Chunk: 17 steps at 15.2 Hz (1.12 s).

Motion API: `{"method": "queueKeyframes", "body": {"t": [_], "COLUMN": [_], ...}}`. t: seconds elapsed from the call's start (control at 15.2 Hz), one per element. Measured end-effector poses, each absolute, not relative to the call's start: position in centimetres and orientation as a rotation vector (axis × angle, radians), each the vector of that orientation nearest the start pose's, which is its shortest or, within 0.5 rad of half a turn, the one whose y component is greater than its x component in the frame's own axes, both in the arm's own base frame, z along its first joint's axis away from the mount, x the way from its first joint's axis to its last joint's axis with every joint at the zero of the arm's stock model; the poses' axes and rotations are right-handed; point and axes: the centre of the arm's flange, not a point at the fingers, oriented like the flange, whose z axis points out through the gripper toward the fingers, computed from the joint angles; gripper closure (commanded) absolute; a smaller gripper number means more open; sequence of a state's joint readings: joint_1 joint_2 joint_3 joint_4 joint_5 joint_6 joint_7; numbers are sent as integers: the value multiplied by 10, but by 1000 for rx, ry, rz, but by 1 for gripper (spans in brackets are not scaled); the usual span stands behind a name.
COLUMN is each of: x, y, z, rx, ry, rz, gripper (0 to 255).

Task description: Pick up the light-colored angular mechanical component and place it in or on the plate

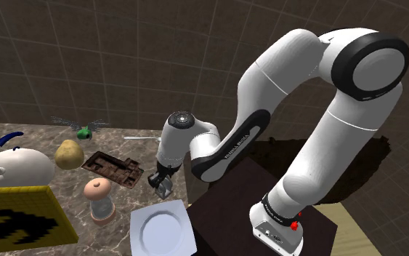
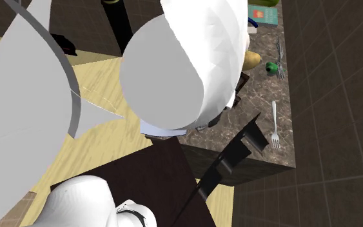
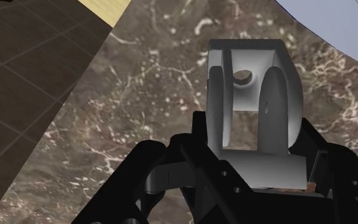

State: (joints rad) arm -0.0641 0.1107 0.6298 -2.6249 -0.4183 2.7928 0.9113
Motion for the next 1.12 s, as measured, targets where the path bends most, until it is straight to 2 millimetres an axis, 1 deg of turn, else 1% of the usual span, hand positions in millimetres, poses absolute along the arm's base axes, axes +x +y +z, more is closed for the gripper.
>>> {"method": "queueKeyframes", "body": {"t": [0.13,1.12], "x": [355,355], "y": [255,255], "z": [233,311], "rx": [-3144,-3144], "ry": [-58,-57], "rz": [-201,-201], "gripper": [255,255]}}
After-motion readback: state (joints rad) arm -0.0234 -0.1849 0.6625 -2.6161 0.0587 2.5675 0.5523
